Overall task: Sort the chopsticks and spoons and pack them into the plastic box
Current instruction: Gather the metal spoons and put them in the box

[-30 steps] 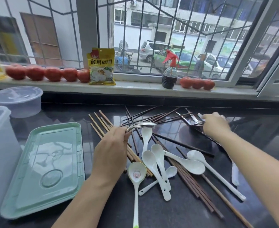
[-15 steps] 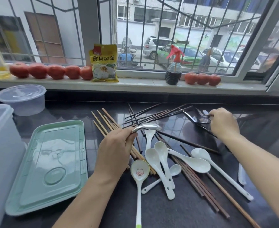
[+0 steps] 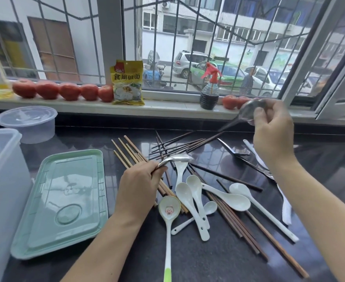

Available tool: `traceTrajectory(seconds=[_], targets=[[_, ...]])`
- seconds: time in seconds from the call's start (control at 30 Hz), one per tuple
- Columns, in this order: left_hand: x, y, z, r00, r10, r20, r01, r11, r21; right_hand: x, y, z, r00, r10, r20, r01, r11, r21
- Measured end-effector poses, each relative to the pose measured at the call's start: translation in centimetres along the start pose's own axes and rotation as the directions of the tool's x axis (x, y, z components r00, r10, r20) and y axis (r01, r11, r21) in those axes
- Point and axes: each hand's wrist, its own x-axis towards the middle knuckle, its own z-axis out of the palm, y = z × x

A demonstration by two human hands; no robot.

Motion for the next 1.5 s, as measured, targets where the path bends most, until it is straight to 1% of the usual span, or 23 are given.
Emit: traceTrajectory(seconds=[0.07, 0.17, 0.27, 0.33, 0.43, 0.5, 0.53, 0.6, 0.63, 0.67, 0.7, 0.73, 0.77, 0.8, 0.83, 0.87, 0.9, 1.0, 1.1, 1.2, 1.3, 1.37, 1.5], targets=[[-0.1, 0.3, -0.3, 0.998, -0.060, -0.002, 0.060, 0.995, -0.078, -0.3, -1.2, 0.4, 0.999, 0.015, 0.042, -0.020, 0.992, 0.123], [0.0, 0.8, -0.8, 0.963, -0.253, 0.089, 0.268, 0.920, -0.285, -0.8, -2.3, 0.8, 0.991, 0.071, 0.113, -0.092, 0.978, 0.190], [0.5, 1.4, -1.2, 0.868, -0.404, 0.287, 0.495, 0.733, -0.467, -1.5, -2.6, 1.6, 0.945, 0.213, 0.247, -0.270, 0.935, 0.228], [0.7, 1.9, -1.4, 0.790, -0.464, 0.401, 0.613, 0.587, -0.528, -1.9, -2.3, 2.2, 0.913, 0.269, 0.307, -0.333, 0.926, 0.177], [0.8, 2.1, -1.5, 0.710, -0.467, 0.527, 0.703, 0.433, -0.564, -2.1, -2.3, 2.9, 0.923, 0.285, 0.259, -0.321, 0.940, 0.112], [0.8, 1.9, -1.6, 0.684, -0.409, 0.604, 0.728, 0.328, -0.602, -1.8, -2.4, 3.1, 0.935, 0.282, 0.215, -0.310, 0.944, 0.112], [0.9, 1.8, -1.6, 0.677, -0.373, 0.635, 0.734, 0.272, -0.623, -1.7, -2.4, 3.2, 0.939, 0.256, 0.231, -0.287, 0.951, 0.113], [0.9, 1.7, -1.8, 0.670, -0.317, 0.671, 0.738, 0.188, -0.648, -1.5, -2.3, 3.2, 0.943, 0.159, 0.291, -0.179, 0.983, 0.042], [0.9, 1.7, -1.8, 0.676, -0.304, 0.671, 0.732, 0.176, -0.658, -1.3, -2.0, 3.1, 0.949, 0.084, 0.304, -0.069, 0.996, -0.061], [0.8, 1.7, -1.8, 0.688, -0.311, 0.656, 0.720, 0.183, -0.669, -1.1, -1.8, 3.0, 0.950, -0.009, 0.313, 0.077, 0.976, -0.206], [0.8, 1.7, -1.8, 0.711, -0.335, 0.618, 0.697, 0.224, -0.681, -1.1, -1.6, 2.8, 0.940, -0.109, 0.323, 0.231, 0.900, -0.370], [0.7, 1.7, -1.7, 0.752, -0.364, 0.550, 0.655, 0.318, -0.685, -1.2, -1.6, 2.6, 0.920, -0.189, 0.343, 0.352, 0.782, -0.514], [0.5, 1.6, -1.6, 0.812, -0.372, 0.450, 0.583, 0.469, -0.663, -1.2, -1.6, 2.5, 0.901, -0.238, 0.363, 0.421, 0.682, -0.597], [0.4, 1.6, -1.4, 0.875, -0.347, 0.338, 0.484, 0.639, -0.598, -1.3, -1.6, 2.5, 0.889, -0.260, 0.378, 0.451, 0.646, -0.616], [0.2, 1.6, -1.3, 0.924, -0.294, 0.243, 0.380, 0.767, -0.517, -1.5, -1.6, 2.6, 0.882, -0.266, 0.389, 0.460, 0.660, -0.594], [0.0, 1.7, -1.1, 0.952, -0.244, 0.184, 0.302, 0.839, -0.452, -1.8, -1.7, 2.7, 0.879, -0.261, 0.398, 0.454, 0.712, -0.536], [-0.1, 1.8, -0.9, 0.969, -0.198, 0.147, 0.242, 0.877, -0.415, -2.2, -1.8, 3.0, 0.881, -0.245, 0.405, 0.425, 0.786, -0.450], [-0.4, 1.7, -0.3, 0.992, -0.096, 0.079, 0.118, 0.930, -0.349, -4.1, -2.6, 3.8, 0.902, -0.188, 0.388, 0.284, 0.936, -0.208], [-0.3, 1.6, -0.4, 0.996, -0.091, -0.020, 0.080, 0.945, -0.317, -5.9, -2.9, 4.0, 0.921, -0.075, 0.383, 0.102, 0.993, -0.053], [-0.1, 1.3, -0.7, 0.994, -0.053, -0.091, 0.029, 0.968, -0.248, -6.9, -2.8, 3.8, 0.912, 0.026, 0.410, -0.054, 0.997, 0.058], [-0.3, 1.4, -0.8, 0.993, 0.000, -0.121, -0.021, 0.985, -0.172, -7.5, -2.6, 3.9, 0.879, 0.048, 0.475, -0.100, 0.991, 0.084], [-0.2, 1.5, -0.9, 0.987, 0.008, -0.159, -0.026, 0.993, -0.115, -7.7, -2.3, 3.9, 0.851, 0.086, 0.518, -0.158, 0.983, 0.098], [-0.1, 1.5, -1.0, 0.970, 0.064, -0.234, -0.052, 0.997, 0.058, -7.9, -2.4, 3.8, 0.777, 0.201, 0.597, -0.359, 0.920, 0.157]])
